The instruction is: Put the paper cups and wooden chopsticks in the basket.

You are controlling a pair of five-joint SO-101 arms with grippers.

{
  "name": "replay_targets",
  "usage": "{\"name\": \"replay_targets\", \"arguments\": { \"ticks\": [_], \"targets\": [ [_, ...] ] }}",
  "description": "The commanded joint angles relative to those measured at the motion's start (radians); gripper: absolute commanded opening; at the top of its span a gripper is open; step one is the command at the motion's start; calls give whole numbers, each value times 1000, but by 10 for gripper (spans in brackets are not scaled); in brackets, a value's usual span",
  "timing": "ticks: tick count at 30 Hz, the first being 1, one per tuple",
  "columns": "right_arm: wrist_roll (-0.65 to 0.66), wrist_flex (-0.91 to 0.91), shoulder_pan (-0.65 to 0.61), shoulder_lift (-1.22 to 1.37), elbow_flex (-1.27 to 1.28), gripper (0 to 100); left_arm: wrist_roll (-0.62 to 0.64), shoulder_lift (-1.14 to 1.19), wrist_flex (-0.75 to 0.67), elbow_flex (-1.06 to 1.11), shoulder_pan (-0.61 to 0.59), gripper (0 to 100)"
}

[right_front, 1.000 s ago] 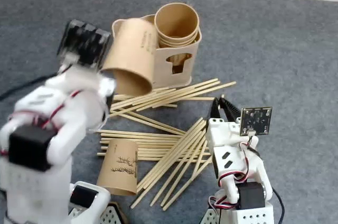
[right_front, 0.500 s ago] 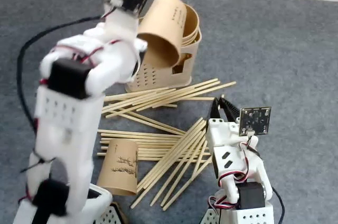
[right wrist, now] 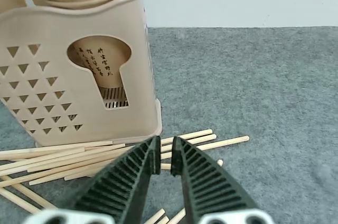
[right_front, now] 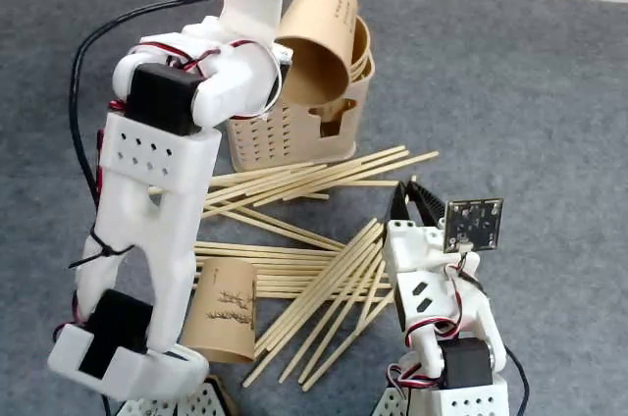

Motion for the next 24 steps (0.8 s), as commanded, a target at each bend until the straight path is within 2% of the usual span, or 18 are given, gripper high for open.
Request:
{"name": "replay_targets", "arguments": {
  "ticks": [1, 5, 9, 14, 17, 24],
  "targets": [
    [12, -25, 7, -10, -10, 53, 9, -8, -25, -47, 7, 168],
    [12, -25, 7, -10, -10, 53, 69, -2, -89, -51, -35, 184],
    [12, -25, 7, -10, -10, 53, 78, 2, -180, -44, -67, 185],
    [12, -25, 7, -10, -10, 53, 81, 2, -242, -44, -61, 184],
    [12, -25, 7, -10, -10, 53, 133, 7, -295, -38, -67, 185],
    [12, -25, 7, -10, -10, 53, 149, 111, -420, -5, -64, 186]
  ]
}}
